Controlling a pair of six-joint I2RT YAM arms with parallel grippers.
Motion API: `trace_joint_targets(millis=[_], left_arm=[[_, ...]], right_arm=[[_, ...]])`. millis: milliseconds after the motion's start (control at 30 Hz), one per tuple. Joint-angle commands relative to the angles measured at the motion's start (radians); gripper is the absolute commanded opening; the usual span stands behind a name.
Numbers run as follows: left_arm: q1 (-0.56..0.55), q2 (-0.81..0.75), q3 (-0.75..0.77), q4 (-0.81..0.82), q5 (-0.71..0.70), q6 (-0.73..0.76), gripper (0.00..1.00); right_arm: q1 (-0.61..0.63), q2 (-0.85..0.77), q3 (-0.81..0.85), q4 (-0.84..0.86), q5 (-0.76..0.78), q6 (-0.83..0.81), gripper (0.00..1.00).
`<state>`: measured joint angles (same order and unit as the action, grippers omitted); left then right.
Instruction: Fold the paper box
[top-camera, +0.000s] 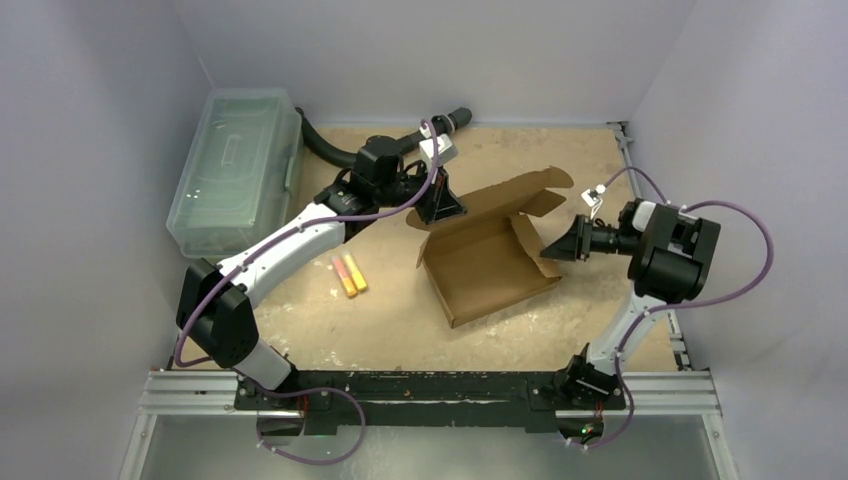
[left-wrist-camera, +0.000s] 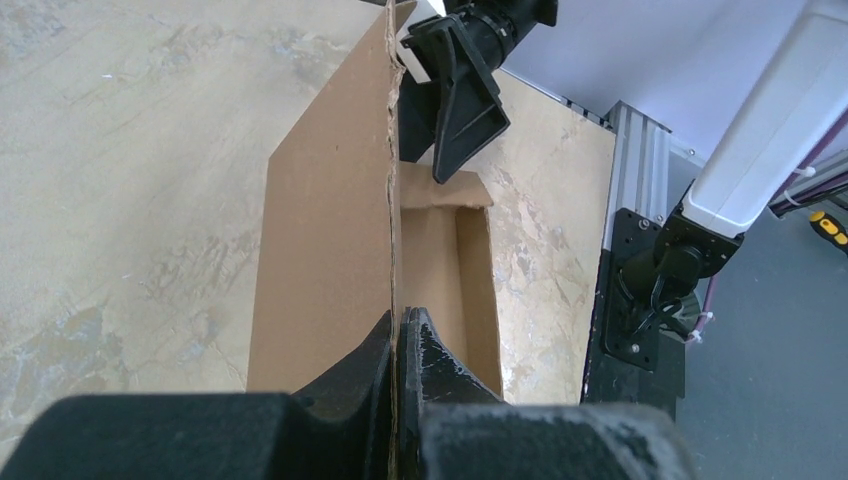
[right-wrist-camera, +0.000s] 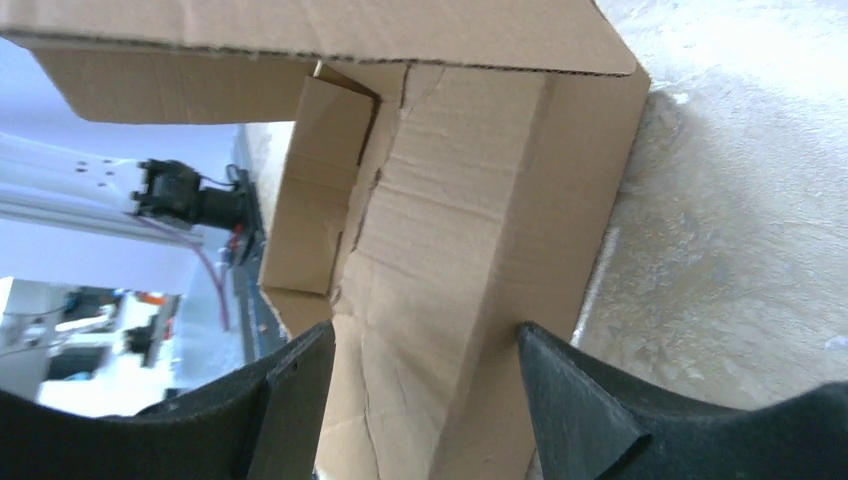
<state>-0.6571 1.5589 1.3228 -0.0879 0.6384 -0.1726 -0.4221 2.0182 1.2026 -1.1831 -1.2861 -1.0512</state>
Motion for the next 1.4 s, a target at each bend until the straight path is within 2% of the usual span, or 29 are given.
trace_joint_targets(millis=[0, 33, 100, 167, 333, 567, 633, 767, 867, 1100, 1367], left_arm=[[-0.008, -0.013, 0.056, 0.023, -0.010, 0.003, 0.00], [-0.007, -0.014, 0.058, 0.022, -0.012, 0.002, 0.00], [-0.010, -0.017, 0.058, 0.021, -0.019, 0.001, 0.00], [-0.011, -0.017, 0.056, 0.022, -0.025, -0.004, 0.00], [-0.012, -0.030, 0.040, 0.038, -0.046, -0.036, 0.00], [-0.012, -0.046, 0.017, 0.061, -0.079, -0.073, 0.00], [-0.013, -0.047, 0.018, 0.060, -0.085, -0.080, 0.00], [-0.012, -0.051, 0.017, 0.057, -0.095, -0.087, 0.00], [-0.012, -0.053, 0.016, 0.052, -0.092, -0.087, 0.00], [-0.013, -0.050, 0.018, 0.064, -0.077, -0.104, 0.00], [-0.016, -0.041, 0.018, 0.073, -0.082, -0.129, 0.00]], right_arm=[[0.007, -0.207, -0.123, 0.452, 0.140, 0.424, 0.72], [0.014, -0.258, -0.157, 0.548, 0.186, 0.505, 0.73], [0.037, -0.331, -0.188, 0.635, 0.256, 0.572, 0.73], [0.059, -0.348, -0.191, 0.658, 0.288, 0.593, 0.72], [0.103, -0.354, -0.205, 0.695, 0.355, 0.613, 0.60], [0.160, -0.391, -0.243, 0.773, 0.474, 0.648, 0.51], [0.165, -0.398, -0.245, 0.779, 0.479, 0.651, 0.51], [0.164, -0.452, -0.248, 0.780, 0.437, 0.642, 0.66], [0.164, -0.484, -0.239, 0.775, 0.397, 0.649, 0.72], [0.183, -0.445, -0.240, 0.781, 0.446, 0.656, 0.71], [0.232, -0.460, -0.252, 0.833, 0.537, 0.678, 0.65]])
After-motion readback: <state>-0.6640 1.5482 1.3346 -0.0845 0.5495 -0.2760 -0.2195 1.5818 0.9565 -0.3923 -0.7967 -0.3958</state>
